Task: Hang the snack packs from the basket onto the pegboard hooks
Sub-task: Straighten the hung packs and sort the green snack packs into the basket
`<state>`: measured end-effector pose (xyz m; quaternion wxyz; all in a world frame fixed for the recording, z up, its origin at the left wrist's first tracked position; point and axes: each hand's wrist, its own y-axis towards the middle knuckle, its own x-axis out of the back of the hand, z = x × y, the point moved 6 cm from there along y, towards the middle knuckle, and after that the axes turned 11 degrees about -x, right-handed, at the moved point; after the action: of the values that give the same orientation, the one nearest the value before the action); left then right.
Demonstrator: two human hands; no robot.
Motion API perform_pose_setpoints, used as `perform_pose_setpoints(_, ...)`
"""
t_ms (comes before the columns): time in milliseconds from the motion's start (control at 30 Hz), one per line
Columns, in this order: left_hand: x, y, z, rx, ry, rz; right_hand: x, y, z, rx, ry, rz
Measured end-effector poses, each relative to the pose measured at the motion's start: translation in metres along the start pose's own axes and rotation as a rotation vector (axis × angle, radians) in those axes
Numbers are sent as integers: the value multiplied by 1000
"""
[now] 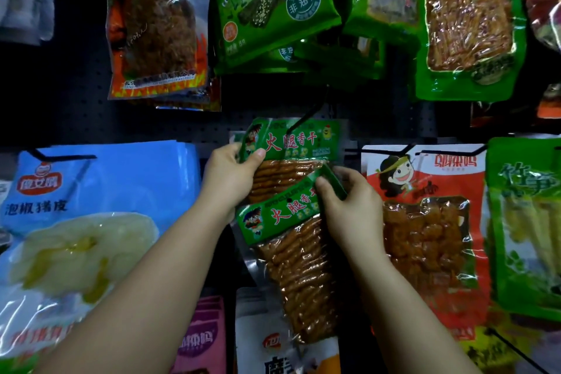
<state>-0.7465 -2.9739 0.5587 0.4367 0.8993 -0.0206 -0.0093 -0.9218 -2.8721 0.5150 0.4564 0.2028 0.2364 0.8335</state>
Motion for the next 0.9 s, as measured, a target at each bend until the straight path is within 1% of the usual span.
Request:
perform_pose_setpoints(67, -1, 5, 7, 0, 61, -10, -9, 4, -4, -6, -91, 5)
perform_pose_setpoints(167, 0, 14, 17, 2, 154, -32, -23, 15, -8, -5, -166, 18)
perform_pose_setpoints(267, 1, 24, 25, -8, 275, -46, -37, 28, -12, -53, -189, 42)
perform_pose_setpoints(400, 1, 31, 37, 28, 406, -79, -52, 39, -16, -86, -233, 78)
perform_pose_setpoints(467, 2, 32, 41, 56, 428, -92, -54, 40, -17, -86, -244, 84)
perform_pose_setpoints(533, 4, 30, 41, 56, 410, -107, -51, 35, -19, -72, -215, 64)
perform_pose_setpoints(600, 7, 26, 34, 14, 382, -124, -44, 27, -19, -30, -162, 20)
perform_pose_setpoints(667, 10, 21, 22, -50, 345, -145, -34, 18, -17, 28, -104, -31)
perform_pose_setpoints(767, 16, 8, -4, -182, 378, -184, -18, 5, -6, 136, -21, -121)
perform_pose_setpoints(833, 15, -2, -19, -264, 383, -149, -6, -4, 5, 194, 56, -163)
perform_pose_setpoints(900, 11, -12, -29, -286, 304, -55, 5, -12, 15, 228, 165, -198)
